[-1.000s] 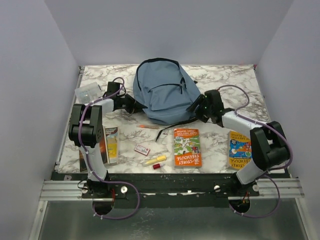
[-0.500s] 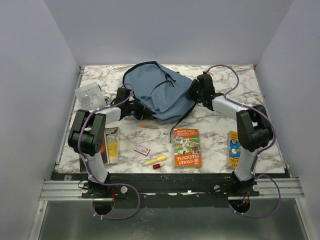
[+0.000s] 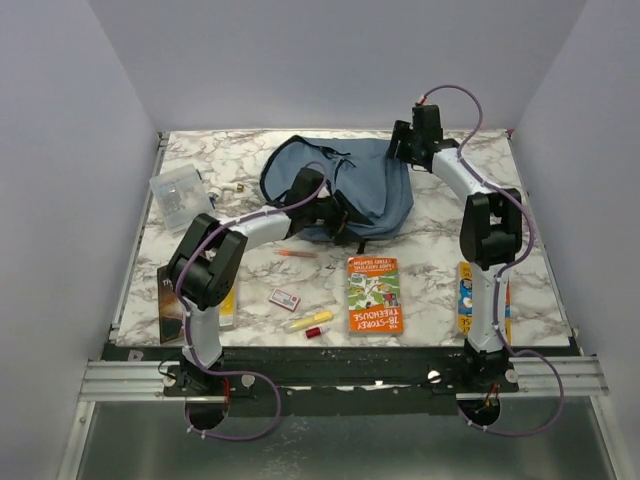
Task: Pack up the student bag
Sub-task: Adjust the student bag at the center of the board.
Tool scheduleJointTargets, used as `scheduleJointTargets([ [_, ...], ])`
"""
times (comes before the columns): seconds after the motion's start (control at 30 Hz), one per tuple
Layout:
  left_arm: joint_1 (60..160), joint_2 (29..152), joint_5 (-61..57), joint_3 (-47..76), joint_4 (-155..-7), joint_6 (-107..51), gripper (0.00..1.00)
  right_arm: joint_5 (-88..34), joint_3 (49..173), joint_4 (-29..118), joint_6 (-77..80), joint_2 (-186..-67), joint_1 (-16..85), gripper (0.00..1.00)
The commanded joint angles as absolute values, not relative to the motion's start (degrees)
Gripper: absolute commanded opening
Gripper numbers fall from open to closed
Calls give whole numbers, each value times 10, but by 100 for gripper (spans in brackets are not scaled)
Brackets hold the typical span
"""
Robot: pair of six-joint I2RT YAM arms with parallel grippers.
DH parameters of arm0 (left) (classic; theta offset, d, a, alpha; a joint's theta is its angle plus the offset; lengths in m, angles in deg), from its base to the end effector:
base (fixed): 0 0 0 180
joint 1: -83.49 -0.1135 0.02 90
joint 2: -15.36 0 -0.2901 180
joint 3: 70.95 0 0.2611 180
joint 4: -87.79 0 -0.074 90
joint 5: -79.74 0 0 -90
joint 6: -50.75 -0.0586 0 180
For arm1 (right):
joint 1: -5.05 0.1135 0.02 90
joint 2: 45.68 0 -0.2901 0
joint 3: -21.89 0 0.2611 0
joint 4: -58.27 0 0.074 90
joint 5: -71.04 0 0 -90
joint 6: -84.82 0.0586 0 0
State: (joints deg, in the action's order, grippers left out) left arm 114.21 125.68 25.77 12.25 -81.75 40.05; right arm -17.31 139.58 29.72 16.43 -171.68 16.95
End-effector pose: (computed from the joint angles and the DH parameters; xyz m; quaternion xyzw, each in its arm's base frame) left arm 0.3687 -0.2592 0.1925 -0.2265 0.8339 -0.5032 0.0135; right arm 0.5434 0.1128 0.2309 0.0821 0.8905 0.1166 0.4320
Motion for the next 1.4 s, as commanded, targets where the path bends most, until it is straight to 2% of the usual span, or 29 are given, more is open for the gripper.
scheduleJointTargets([
  [0.0,1173,1246,347,126,-812,383,71,-92,1509,139,89,-1771,160,74],
  [0.07,1168,1215,356,101,-808,357,85,-33,1522,104,78,-1767,160,78],
  [0.13,1155,1181,361,76,-792,324,90,11,1505,97,73,-1744,160,80],
  [0.23,1121,1114,342,67,-717,244,97,11,1456,107,80,-1691,162,81],
  [0.4,1067,1040,212,179,-523,54,99,-66,1335,179,135,-1577,188,79],
  [0.6,1048,1106,176,353,-422,-43,98,-103,1267,273,193,-1510,232,78],
  [0.7,1048,1171,190,405,-422,-30,86,-226,1245,336,241,-1522,240,74],
  [0.77,1048,1211,183,429,-429,-15,72,-283,1236,376,281,-1539,247,70],
  [0.87,1046,1280,207,478,-429,16,48,-255,1230,409,297,-1562,267,70],
  [0.93,1047,1309,184,503,-427,18,38,-240,1248,400,287,-1587,276,70],
  [1.2,1044,1386,133,532,-425,34,31,-199,1289,352,225,-1652,301,71],
  [1.27,1044,1405,134,530,-426,46,23,-193,1278,365,213,-1656,307,73],
  [1.37,1044,1424,131,522,-433,59,21,-155,1286,358,186,-1677,315,71],
])
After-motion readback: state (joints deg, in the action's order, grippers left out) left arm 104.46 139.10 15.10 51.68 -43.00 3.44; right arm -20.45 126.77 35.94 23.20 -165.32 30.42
